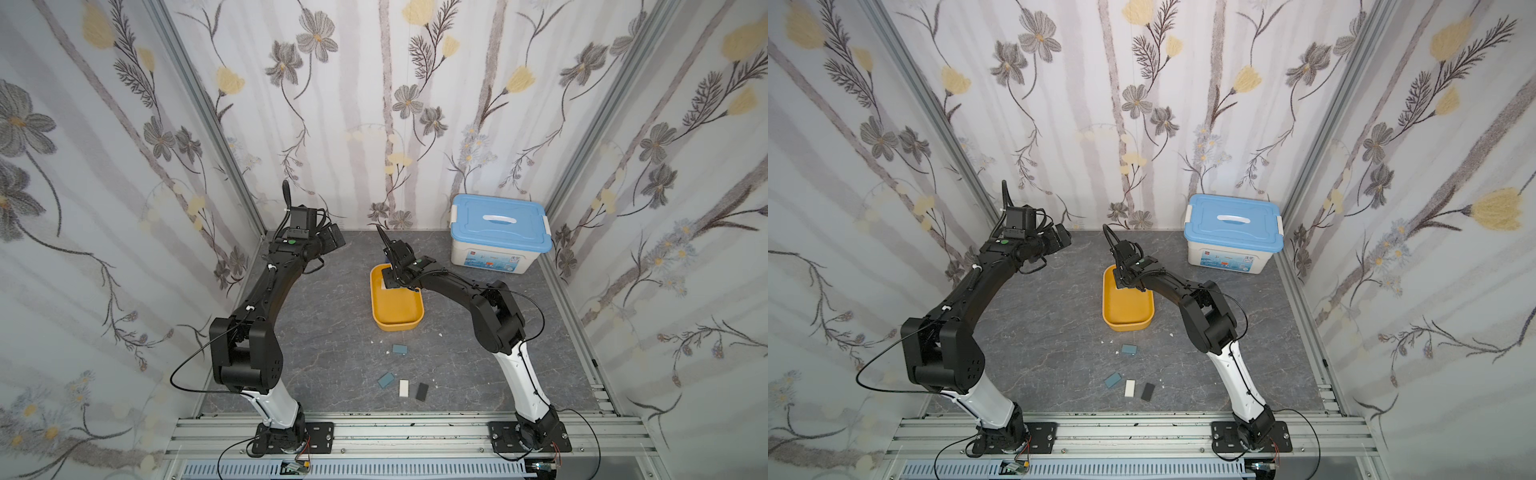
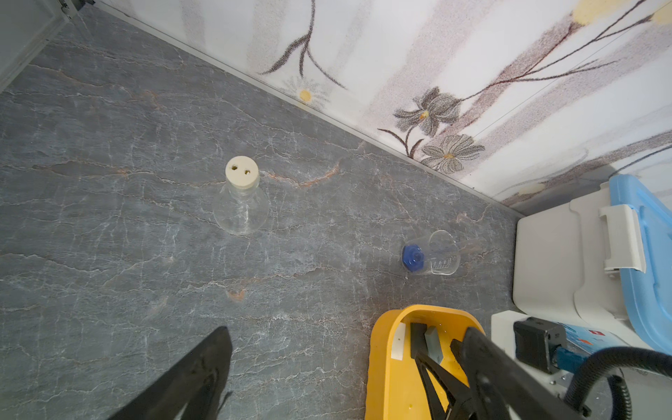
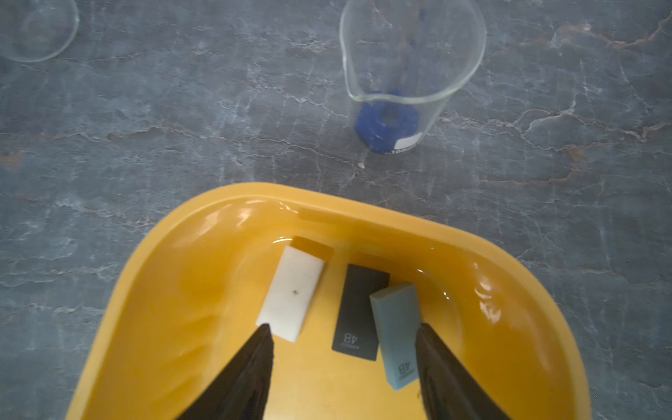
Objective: Put the eraser in the storage box
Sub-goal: Place the eraser in the storage box, then adjust the eraser in the storage box.
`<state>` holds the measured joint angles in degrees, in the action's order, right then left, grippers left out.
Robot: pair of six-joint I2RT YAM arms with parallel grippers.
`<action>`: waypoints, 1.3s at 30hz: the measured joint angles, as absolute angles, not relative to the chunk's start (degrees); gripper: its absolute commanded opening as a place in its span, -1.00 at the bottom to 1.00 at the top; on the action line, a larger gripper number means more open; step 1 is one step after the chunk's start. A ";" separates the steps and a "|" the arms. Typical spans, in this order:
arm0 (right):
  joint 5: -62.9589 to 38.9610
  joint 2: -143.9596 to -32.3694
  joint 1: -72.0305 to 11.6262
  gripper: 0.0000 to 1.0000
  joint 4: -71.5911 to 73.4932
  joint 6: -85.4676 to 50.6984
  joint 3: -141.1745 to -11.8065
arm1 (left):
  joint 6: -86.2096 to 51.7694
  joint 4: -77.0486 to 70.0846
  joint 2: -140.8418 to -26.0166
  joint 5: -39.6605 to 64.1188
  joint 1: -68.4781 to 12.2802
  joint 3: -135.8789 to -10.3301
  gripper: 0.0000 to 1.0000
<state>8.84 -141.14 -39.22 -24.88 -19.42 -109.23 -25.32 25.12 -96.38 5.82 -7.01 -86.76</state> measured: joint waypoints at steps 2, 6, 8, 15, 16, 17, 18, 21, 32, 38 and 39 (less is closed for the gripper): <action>8.56 -141.01 -39.55 0.35 -24.73 -19.42 -109.23 | -25.32 25.15 -96.38 5.85 -6.96 -86.72 1.00; 7.18 -140.99 -39.66 0.37 -23.90 -19.62 -109.23 | -25.32 25.15 -96.38 5.82 -6.81 -86.65 1.00; 6.17 -141.01 -39.68 0.37 -23.53 -19.64 -109.23 | -25.32 25.15 -96.38 5.85 -6.79 -86.63 1.00; 3.14 -141.93 -39.42 0.38 -22.92 -20.64 -109.23 | -25.30 25.15 -96.38 5.82 -6.70 -86.56 1.00; 2.55 -142.10 -39.42 0.38 -22.90 -20.69 -109.23 | -25.30 25.15 -96.36 5.82 -6.68 -86.54 1.00; 2.55 -142.23 -39.40 0.38 -22.90 -20.78 -109.23 | -25.30 25.12 -96.36 5.82 -6.66 -86.52 1.00; 2.42 -142.41 -39.40 0.38 -22.90 -21.15 -109.23 | -25.30 25.15 -96.36 5.82 -6.63 -86.48 1.00; 1.43 -142.74 -39.31 0.38 -22.96 -21.56 -109.23 | -25.30 25.15 -96.36 5.85 -6.66 -86.46 1.00; 1.37 -143.90 -37.95 0.42 -23.05 -22.90 -109.23 | -25.30 25.15 -96.38 5.82 -6.59 -86.46 1.00; 1.54 -144.05 -37.91 0.44 -23.09 -23.07 -109.23 | -25.30 25.15 -96.38 6.00 -6.52 -86.46 1.00; 1.54 -144.05 -37.91 0.44 -23.09 -23.07 -109.25 | -25.30 25.15 -96.38 6.02 -6.52 -86.46 1.00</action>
<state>1.54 -144.05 -37.91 -23.09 -23.07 -109.25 -25.30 25.15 -96.38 6.02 -6.52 -86.46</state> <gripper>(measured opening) 0.721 0.997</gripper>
